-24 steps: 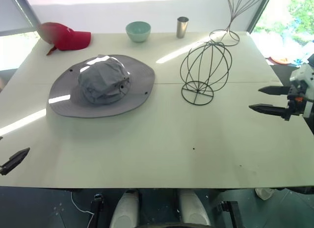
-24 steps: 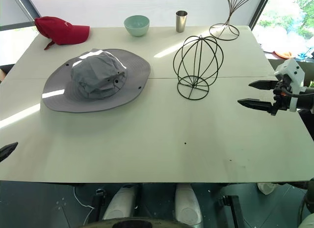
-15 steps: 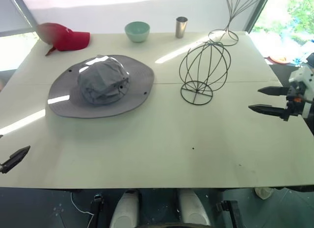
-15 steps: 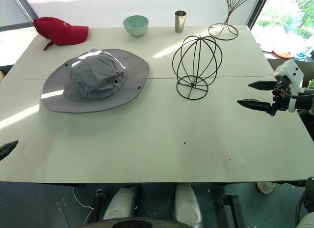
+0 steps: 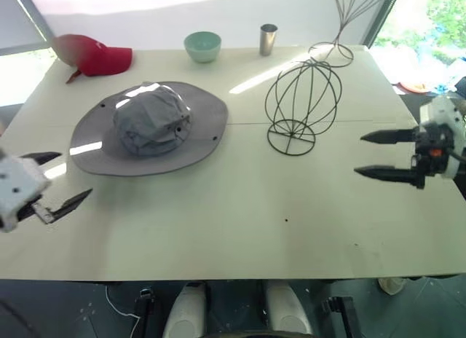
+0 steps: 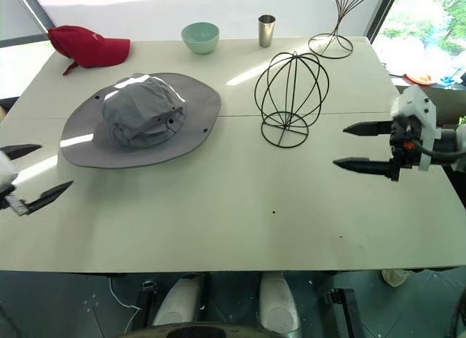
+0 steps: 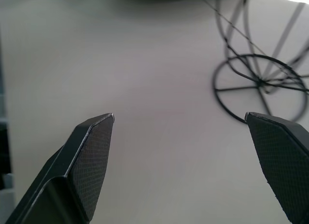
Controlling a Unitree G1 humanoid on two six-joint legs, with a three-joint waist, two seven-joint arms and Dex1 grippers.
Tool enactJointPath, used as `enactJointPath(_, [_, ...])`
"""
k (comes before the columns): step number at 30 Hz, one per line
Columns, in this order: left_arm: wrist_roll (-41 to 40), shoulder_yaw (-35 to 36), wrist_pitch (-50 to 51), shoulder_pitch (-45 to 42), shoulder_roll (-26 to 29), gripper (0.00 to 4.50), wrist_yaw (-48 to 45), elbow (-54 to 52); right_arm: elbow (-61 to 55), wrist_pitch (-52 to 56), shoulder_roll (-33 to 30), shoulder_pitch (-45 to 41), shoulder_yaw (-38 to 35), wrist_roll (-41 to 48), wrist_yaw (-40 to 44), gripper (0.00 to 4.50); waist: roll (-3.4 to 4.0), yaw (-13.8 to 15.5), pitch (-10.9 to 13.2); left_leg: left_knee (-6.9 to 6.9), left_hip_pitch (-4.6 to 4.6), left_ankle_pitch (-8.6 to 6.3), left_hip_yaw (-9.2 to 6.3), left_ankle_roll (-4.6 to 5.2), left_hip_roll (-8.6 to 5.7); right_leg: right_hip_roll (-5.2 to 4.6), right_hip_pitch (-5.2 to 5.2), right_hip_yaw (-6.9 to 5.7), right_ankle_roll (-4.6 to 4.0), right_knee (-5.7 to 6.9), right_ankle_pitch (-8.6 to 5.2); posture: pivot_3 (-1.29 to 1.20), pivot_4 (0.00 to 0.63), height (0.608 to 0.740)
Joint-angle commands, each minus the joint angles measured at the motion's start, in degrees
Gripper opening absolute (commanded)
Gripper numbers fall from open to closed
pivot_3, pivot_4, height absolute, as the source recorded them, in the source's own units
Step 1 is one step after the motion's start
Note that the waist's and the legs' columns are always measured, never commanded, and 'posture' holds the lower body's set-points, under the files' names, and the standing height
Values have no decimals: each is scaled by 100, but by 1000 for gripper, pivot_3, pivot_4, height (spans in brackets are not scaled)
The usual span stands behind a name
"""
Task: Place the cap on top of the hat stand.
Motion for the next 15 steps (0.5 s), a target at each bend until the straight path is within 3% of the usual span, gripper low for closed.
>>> enactJointPath(1, [891,-737,-763,-483,228,4500,362,330,-1031,510,-79,197,-491,600,-218,4445,0,-5,0,4,-1,0,0,0,0,0,0,0,0,0,0,0,150,740])
enactJointPath(9, [2192,-2557,-1842,-1859,1,4500,978,1479,-1843,1008,12,388,-811,1126,-848,4445,-1,-14,1,7,4,0,3,1,0,1,3,4,4,4,3,0,150,740])
enactJointPath(15, [3550,-3685,-2212,-3067,-616,4500,2114,2632,-2055,1185,33,299,-877,1420,-1236,4445,-6,23,0,12,1,1,2,2,-2,2,4,5,19,7,11,0,150,740])
